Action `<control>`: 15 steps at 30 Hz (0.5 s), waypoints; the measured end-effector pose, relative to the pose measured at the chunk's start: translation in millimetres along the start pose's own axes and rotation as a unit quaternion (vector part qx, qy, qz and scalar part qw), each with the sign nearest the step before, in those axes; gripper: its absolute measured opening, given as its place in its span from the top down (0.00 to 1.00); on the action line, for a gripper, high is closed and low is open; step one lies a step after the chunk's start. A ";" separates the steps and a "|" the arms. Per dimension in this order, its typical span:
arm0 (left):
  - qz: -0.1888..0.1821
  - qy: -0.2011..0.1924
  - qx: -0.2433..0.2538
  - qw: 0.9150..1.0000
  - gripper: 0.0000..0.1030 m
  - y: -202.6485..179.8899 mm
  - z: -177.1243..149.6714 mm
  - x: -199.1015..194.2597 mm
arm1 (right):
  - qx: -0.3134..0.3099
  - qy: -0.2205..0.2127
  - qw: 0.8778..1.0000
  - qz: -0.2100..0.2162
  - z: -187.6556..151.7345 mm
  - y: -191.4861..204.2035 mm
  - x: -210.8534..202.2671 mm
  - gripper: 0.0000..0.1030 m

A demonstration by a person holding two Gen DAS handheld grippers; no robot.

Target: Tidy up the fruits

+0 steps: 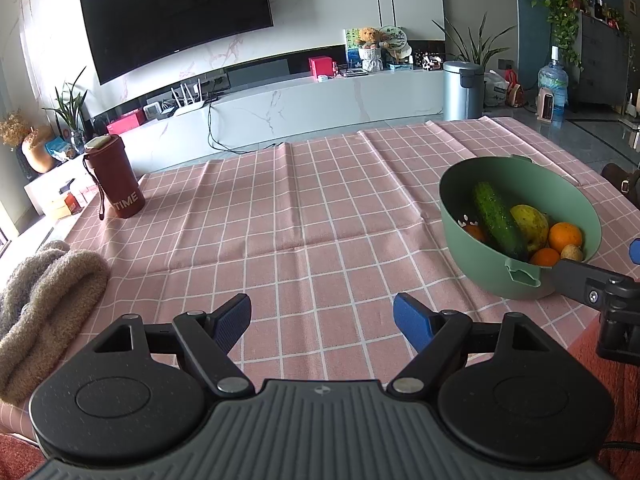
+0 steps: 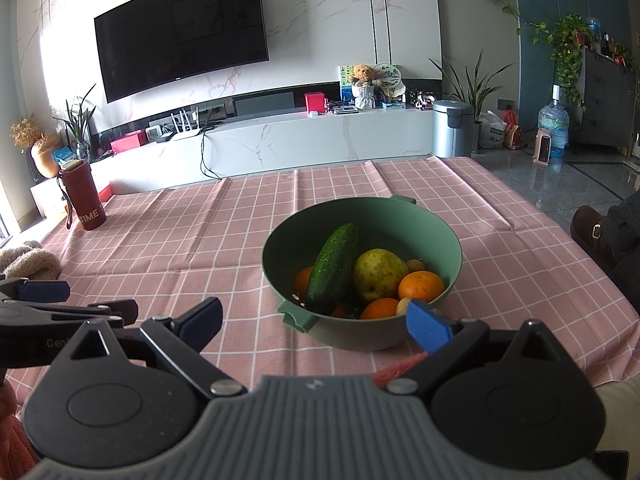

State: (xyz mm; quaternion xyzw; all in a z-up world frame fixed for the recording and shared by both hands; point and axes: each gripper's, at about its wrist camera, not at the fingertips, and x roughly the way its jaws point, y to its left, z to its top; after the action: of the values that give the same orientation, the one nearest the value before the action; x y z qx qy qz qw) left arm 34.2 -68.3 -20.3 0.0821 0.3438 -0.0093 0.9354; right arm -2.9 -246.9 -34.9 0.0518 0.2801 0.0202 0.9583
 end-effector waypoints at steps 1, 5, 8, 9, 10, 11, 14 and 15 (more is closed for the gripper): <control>0.000 0.000 0.001 1.000 0.08 -0.3 -0.1 -0.1 | 0.000 0.000 1.000 0.000 -0.3 0.0 0.0 0.08; 0.003 -0.001 0.003 1.000 0.08 -0.7 -0.2 0.5 | 0.000 0.000 1.000 0.000 -0.5 0.0 0.1 0.08; 0.001 0.000 0.002 1.000 0.08 -0.6 0.1 0.3 | 0.000 0.000 1.000 0.000 -0.6 0.0 0.1 0.08; 0.000 0.000 0.001 1.000 0.08 -0.7 0.2 0.2 | 0.000 0.000 1.000 0.000 -0.6 0.0 0.1 0.08; 0.000 0.000 0.001 1.000 0.08 -0.7 0.3 0.0 | 0.000 0.000 1.000 0.000 -0.6 0.1 0.1 0.08; 0.001 0.000 0.002 1.000 0.08 -0.7 0.2 -0.1 | 0.000 0.000 1.000 0.000 -0.6 0.0 0.1 0.08; 0.000 0.000 0.001 1.000 0.09 -0.4 0.4 -0.3 | 0.000 0.000 1.000 0.000 -0.6 -0.1 0.1 0.08; 0.000 0.000 0.000 1.000 0.09 -0.3 0.5 -0.4 | 0.000 0.000 1.000 0.000 -0.6 -0.1 0.2 0.08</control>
State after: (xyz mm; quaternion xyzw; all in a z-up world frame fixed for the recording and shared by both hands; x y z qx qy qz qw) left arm 34.2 -68.7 -19.7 0.0824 0.3441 -0.0092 0.9353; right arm -3.1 -246.8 -35.5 0.0516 0.2802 0.0203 0.9583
